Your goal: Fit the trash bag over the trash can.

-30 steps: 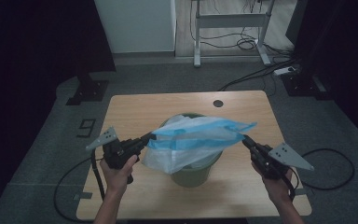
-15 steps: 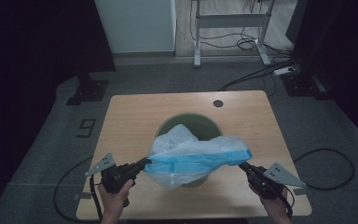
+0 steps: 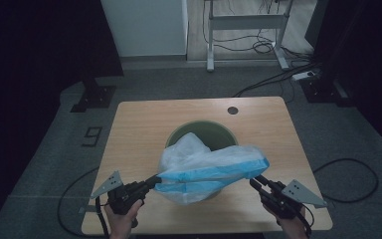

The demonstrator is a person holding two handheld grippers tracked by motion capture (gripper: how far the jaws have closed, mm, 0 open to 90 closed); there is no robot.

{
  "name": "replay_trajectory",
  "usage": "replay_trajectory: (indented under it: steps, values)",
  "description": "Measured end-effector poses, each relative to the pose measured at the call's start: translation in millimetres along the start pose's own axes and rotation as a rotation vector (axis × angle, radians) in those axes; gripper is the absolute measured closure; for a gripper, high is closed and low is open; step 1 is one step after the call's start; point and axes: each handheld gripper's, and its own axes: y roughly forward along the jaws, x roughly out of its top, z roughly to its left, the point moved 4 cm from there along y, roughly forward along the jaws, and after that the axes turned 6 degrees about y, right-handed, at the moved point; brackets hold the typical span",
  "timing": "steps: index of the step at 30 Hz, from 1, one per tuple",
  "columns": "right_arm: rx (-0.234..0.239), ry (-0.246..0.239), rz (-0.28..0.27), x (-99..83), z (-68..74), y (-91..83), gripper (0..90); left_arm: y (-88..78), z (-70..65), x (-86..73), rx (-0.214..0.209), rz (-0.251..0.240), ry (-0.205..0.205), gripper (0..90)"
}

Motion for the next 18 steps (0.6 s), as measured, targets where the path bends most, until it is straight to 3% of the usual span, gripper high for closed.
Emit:
replay_trajectory:
  steps: [2, 9, 18]
  values:
    - [0.011, 0.013, -0.029, 4.2, 6.2, -5.7, 58.8, 1.9, -1.2, 1.4, -0.003, 0.001, 0.000, 90.0]
    - [-0.014, 0.059, -0.065, 23.3, 1.6, -5.9, 50.9, 3.6, -1.3, 5.0, -0.009, -0.010, -0.010, 90.0]
    - [0.012, 0.083, -0.070, 42.5, 10.0, 15.5, 52.9, 6.1, -3.7, 9.8, -0.014, -0.008, -0.004, 90.0]
